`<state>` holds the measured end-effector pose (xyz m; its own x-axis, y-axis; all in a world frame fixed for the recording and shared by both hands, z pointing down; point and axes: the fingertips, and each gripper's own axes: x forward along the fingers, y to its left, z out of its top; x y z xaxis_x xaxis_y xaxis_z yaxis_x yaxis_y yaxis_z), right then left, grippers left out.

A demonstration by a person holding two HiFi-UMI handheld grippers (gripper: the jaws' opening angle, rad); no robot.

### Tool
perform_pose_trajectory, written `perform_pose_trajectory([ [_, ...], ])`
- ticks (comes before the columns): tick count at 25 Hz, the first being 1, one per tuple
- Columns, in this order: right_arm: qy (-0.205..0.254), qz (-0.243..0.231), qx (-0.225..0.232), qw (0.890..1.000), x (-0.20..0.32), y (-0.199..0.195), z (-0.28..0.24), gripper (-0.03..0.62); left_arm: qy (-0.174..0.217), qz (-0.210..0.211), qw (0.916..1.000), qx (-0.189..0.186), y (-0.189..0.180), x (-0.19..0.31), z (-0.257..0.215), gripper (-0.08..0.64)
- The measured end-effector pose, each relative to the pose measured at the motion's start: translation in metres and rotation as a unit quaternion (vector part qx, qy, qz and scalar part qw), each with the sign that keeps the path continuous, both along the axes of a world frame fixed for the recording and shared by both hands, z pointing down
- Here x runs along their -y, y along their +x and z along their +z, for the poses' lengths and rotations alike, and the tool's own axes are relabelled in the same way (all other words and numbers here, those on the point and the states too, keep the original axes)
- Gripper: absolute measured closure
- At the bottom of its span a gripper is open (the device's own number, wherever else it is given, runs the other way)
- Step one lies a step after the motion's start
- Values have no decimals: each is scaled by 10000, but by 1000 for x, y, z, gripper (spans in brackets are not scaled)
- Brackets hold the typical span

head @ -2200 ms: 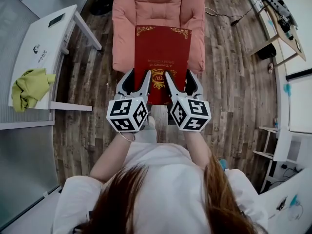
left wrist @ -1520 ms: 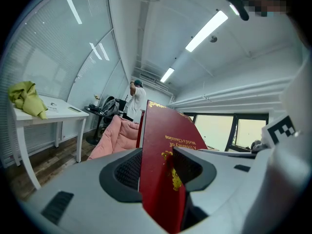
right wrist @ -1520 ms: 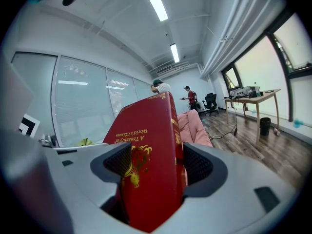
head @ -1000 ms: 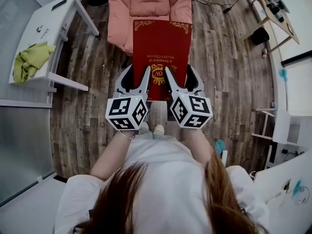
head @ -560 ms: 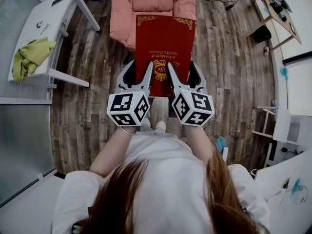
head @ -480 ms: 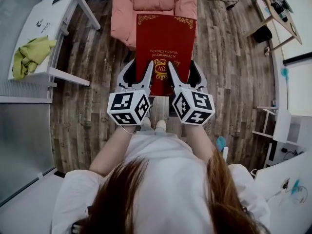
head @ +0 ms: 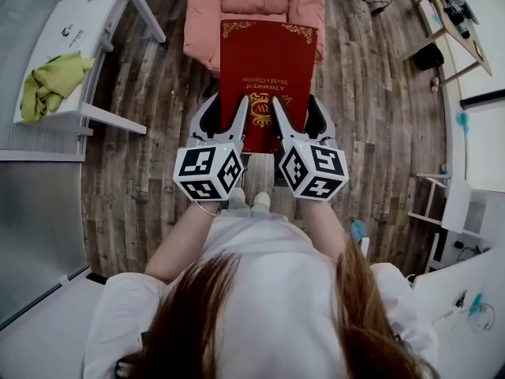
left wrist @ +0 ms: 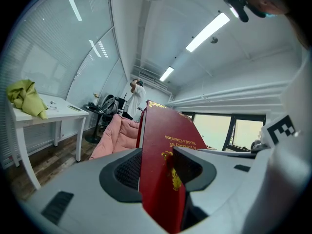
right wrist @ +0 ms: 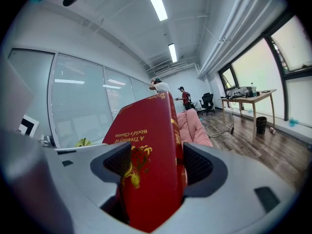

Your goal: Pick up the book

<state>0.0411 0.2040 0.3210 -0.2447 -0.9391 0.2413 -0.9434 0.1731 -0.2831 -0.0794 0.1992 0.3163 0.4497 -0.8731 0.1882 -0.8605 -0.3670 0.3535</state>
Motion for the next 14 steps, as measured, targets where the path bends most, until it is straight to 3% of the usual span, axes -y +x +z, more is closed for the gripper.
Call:
perform_pose_trajectory([
  [14,-5,43,11,10000,-3,0,0,261,-10,35,10000,5,0,-2,-1,379],
])
